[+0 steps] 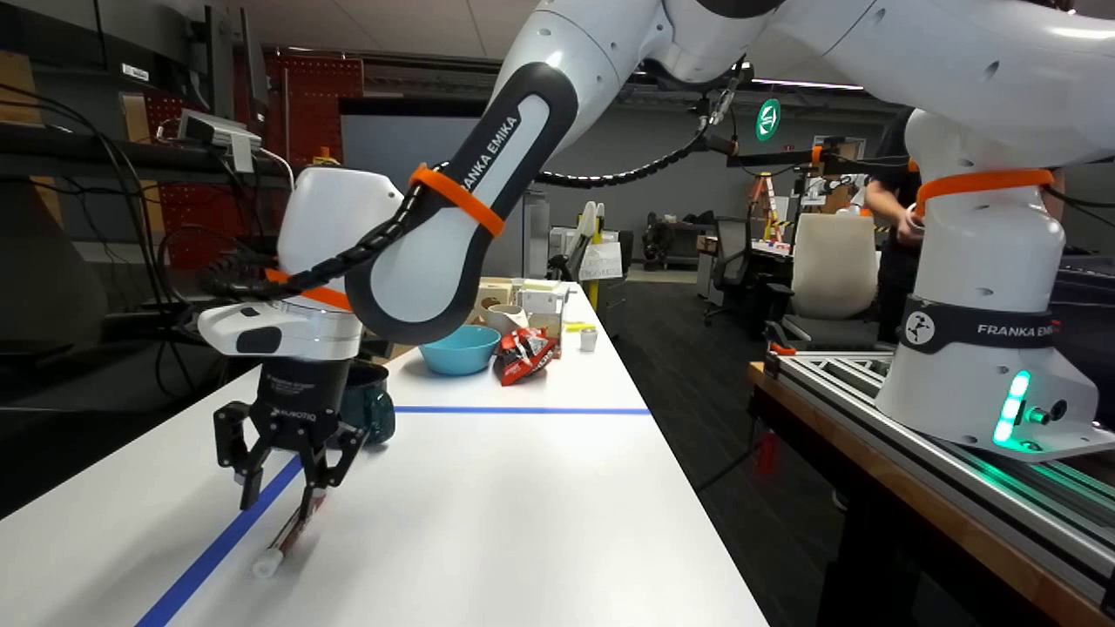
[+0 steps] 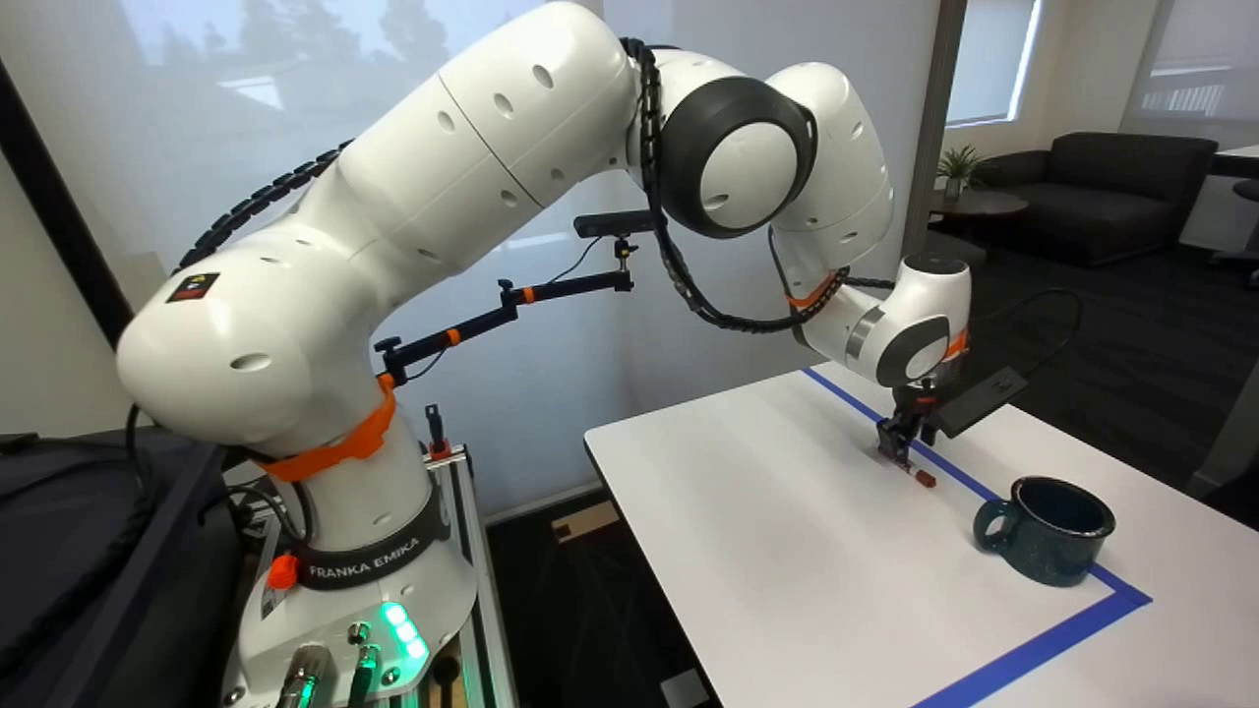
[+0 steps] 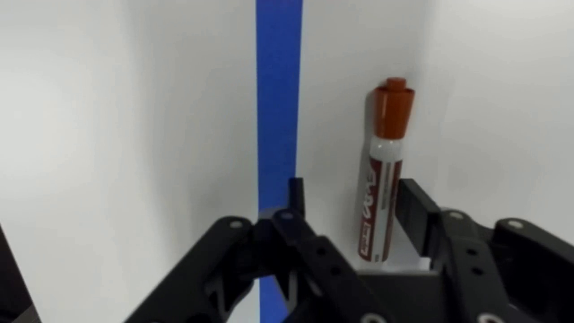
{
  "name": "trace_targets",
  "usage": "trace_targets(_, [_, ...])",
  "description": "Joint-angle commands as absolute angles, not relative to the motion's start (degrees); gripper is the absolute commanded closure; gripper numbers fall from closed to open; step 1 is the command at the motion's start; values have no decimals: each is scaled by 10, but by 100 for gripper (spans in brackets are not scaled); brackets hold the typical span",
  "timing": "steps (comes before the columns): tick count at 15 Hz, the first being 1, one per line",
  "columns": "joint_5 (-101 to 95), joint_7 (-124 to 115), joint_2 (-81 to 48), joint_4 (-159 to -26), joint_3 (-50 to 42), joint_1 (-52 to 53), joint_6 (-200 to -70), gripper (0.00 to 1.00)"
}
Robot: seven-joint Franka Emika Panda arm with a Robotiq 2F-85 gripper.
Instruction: Take the marker out of the cup
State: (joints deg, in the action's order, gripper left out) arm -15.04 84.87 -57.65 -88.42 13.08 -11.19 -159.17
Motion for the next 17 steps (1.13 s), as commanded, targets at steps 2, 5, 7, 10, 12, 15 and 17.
trace_targets(2, [-142, 841, -506, -920, 118, -96, -1604, 3])
trace_targets(5, [-146, 808, -432, -975, 102, -80, -1624, 0])
trace_targets(7, [-154, 774, -368, -1034, 84, -61, -1642, 0])
trace_targets(10, [-162, 722, -294, -1107, 65, -29, -1666, 0])
trace_targets(12, [-154, 747, -344, -1044, 80, -42, -1646, 0])
trace_targets(15, [-156, 731, -310, -1082, 75, -33, -1651, 0])
trace_targets(17, [-156, 730, -309, -1087, 72, -34, -1652, 0])
